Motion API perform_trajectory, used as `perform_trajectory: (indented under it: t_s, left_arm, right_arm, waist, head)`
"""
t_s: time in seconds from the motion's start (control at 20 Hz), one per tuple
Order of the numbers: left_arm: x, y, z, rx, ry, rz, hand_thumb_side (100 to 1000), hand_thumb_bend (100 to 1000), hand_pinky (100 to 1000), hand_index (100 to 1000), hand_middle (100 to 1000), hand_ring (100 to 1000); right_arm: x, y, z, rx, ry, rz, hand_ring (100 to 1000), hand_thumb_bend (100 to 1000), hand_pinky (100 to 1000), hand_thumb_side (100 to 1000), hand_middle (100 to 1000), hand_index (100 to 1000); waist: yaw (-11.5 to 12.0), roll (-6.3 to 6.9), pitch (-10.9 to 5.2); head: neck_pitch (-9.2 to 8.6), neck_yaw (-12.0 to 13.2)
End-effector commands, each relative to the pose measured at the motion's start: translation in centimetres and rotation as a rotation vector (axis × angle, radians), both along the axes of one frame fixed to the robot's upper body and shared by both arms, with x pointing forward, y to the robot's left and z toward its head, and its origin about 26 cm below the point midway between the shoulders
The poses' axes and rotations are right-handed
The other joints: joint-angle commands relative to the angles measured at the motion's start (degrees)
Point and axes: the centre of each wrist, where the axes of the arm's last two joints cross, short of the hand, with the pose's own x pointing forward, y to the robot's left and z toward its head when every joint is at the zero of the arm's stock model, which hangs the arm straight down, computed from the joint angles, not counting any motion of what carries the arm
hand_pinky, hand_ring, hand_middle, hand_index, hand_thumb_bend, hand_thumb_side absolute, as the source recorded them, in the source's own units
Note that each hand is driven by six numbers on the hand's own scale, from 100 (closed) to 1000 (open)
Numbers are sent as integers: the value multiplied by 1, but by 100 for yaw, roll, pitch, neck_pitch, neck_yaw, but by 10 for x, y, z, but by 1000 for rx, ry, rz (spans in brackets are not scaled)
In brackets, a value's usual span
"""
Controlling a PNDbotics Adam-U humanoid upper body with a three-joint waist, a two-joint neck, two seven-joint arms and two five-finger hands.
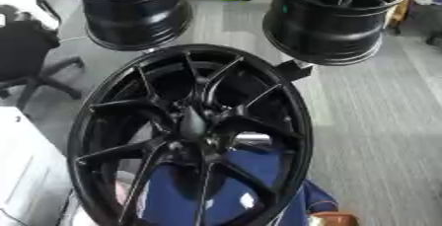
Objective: Pull the pin out of the wheel hub.
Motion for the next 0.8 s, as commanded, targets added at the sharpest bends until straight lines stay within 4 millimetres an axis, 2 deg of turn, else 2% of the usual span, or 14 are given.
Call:
perform_trajectory:
  t_s: [0.05, 0.35, 0.45, 0.5, 0.55, 0.65, 0.7, 0.75, 0.8]
  left_arm:
    - [-3, 11, 11, 34, -21, 20, 100, 100, 564, 522, 437, 513]
    - [-2, 18, 1, 80, 30, -12, 113, 199, 636, 628, 543, 587]
    - [-2, 20, 0, 98, 32, -23, 201, 267, 698, 741, 642, 684]
    - [-2, 22, 0, 108, 30, -15, 377, 379, 769, 845, 778, 794]
    - [-2, 24, -1, 118, 25, 1, 461, 451, 783, 871, 800, 813]
    - [-2, 27, -1, 133, -1, 50, 502, 522, 797, 890, 813, 824]
    - [-2, 28, -1, 138, -21, 75, 509, 531, 798, 894, 815, 825]
    - [-2, 29, 0, 139, -43, 98, 537, 479, 795, 895, 814, 823]
    - [-2, 29, 0, 136, -68, 121, 516, 530, 793, 896, 813, 821]
  right_arm:
    - [-4, 0, 13, -24, -34, -6, 713, 100, 868, 100, 771, 828]
    - [-5, -1, 14, -23, -40, -6, 714, 100, 868, 100, 772, 828]
    - [-5, -1, 15, -23, -42, -5, 713, 100, 869, 100, 771, 828]
    - [-5, -1, 14, -22, -42, -5, 713, 100, 869, 100, 771, 828]
    - [-5, -1, 14, -21, -42, -6, 713, 100, 869, 100, 771, 828]
    - [-5, -1, 14, -20, -42, -7, 713, 100, 869, 100, 771, 828]
    - [-5, -1, 14, -20, -42, -7, 713, 100, 869, 100, 771, 828]
    - [-5, -1, 14, -19, -42, -8, 712, 100, 869, 100, 771, 828]
    - [-5, -1, 13, -19, -42, -8, 712, 100, 869, 100, 771, 828]
  waist:
    - [-7, -24, -49]
    - [-12, -46, -31]
    - [-11, -50, -29]
    - [-9, -51, -29]
    - [-8, -52, -29]
    - [-4, -53, -32]
    - [-3, -54, -34]
    - [-2, -55, -35]
    - [-2, -57, -36]
  head:
    - [-10, 20]
    - [-49, 2]
    - [-55, -5]
    - [-57, -14]
    - [-58, -21]
    - [-60, -27]
    - [-60, -31]
    - [-59, -33]
    - [-56, -36]
